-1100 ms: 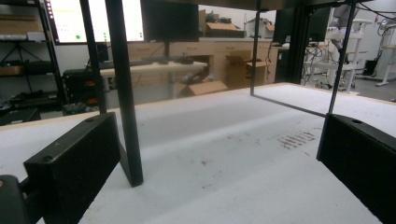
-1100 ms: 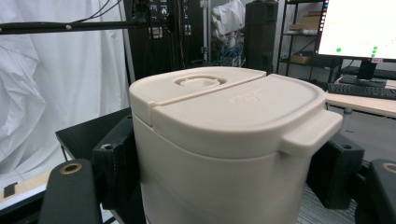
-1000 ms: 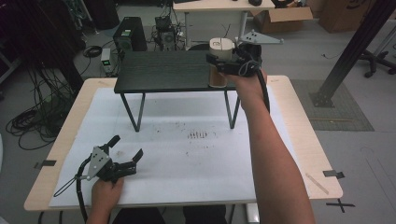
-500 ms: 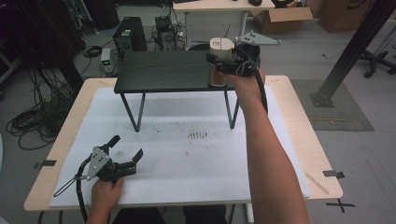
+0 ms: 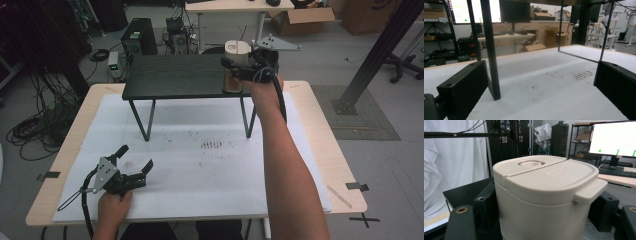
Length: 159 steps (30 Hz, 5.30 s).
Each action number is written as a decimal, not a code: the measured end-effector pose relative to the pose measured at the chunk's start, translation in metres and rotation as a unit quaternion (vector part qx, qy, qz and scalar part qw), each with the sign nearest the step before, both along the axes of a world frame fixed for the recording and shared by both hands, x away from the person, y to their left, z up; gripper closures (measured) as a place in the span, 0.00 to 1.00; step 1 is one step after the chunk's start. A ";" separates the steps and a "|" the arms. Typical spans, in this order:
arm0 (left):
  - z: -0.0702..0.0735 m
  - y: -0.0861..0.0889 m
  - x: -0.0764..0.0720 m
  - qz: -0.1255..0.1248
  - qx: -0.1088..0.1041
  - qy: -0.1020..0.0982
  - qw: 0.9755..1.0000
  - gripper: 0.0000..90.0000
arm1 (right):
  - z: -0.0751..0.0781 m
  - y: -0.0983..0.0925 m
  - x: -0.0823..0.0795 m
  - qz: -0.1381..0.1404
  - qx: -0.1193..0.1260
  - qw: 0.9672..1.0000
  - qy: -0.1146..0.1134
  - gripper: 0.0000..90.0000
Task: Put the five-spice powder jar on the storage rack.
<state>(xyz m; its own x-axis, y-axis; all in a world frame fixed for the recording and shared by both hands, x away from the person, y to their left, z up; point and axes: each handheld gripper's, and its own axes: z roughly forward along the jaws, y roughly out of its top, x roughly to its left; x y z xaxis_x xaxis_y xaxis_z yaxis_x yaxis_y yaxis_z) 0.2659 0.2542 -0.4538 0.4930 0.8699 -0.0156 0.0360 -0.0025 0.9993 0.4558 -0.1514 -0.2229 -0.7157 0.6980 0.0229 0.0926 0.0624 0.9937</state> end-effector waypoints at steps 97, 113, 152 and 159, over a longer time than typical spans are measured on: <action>0.000 0.000 0.001 0.000 -0.001 0.002 1.000 0.00 | -0.046 -0.043 -0.090 0.073 0.041 0.996 -0.028 0.00; 0.000 0.000 0.000 0.000 -0.002 0.001 1.000 0.00 | -0.077 -0.046 -0.101 0.075 0.034 0.996 -0.020 0.00; 0.000 0.000 0.000 0.000 -0.001 0.002 1.000 0.00 | -0.184 -0.048 -0.116 0.071 0.043 0.996 0.031 0.00; 0.000 0.000 0.000 0.000 -0.001 0.002 1.000 0.00 | -0.197 -0.049 -0.116 0.065 0.049 0.996 0.041 0.00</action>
<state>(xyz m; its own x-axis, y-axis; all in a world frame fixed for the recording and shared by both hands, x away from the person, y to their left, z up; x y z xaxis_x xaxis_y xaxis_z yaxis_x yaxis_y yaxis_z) 0.2663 0.2545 -0.4538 0.4937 0.8694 -0.0196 0.0401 -0.0003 0.9992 0.3397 -0.2008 -0.4200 -0.7923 0.5918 0.1481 0.1707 -0.0180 0.9852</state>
